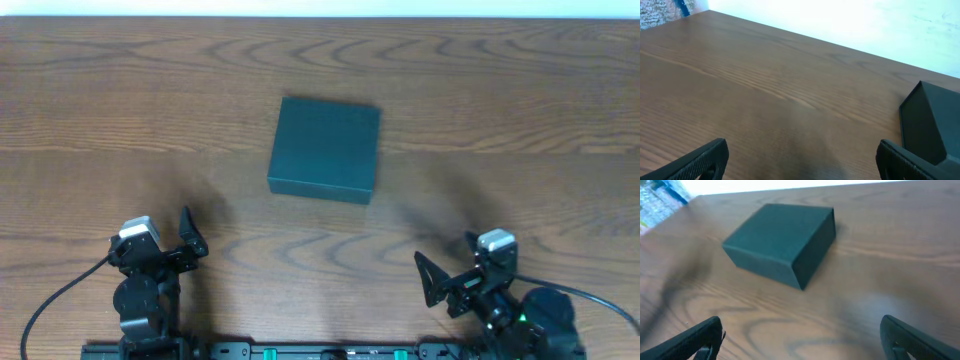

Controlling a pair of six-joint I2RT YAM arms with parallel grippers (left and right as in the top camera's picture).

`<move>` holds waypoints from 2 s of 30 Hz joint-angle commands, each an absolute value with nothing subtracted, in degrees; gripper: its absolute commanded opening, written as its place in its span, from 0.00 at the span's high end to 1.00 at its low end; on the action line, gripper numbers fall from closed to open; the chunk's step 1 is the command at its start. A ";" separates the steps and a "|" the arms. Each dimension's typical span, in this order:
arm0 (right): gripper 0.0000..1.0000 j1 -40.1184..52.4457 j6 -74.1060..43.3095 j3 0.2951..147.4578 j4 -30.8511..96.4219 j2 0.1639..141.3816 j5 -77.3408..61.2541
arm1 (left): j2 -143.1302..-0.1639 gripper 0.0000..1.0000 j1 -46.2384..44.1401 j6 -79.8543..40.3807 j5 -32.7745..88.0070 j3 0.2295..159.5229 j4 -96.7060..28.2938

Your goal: Pack container

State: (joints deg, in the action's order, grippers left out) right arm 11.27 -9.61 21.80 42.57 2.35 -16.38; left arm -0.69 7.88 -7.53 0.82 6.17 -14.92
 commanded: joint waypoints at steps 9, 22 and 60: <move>0.01 10.90 -8.05 11.42 40.10 0.30 -14.37 | -0.25 0.05 8.23 -7.75 -0.40 4.60 -15.16; 0.01 10.90 -9.78 9.52 40.05 0.32 -14.35 | -0.25 0.05 8.23 -7.75 -0.40 4.60 -15.16; 0.01 10.90 -9.78 9.52 40.05 0.32 -14.35 | -0.25 0.05 8.23 -7.75 -0.40 4.60 -15.14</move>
State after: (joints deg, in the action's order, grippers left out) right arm 11.27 -9.17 9.69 40.12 0.84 -14.72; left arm -0.62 7.88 -7.53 0.82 6.17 -14.92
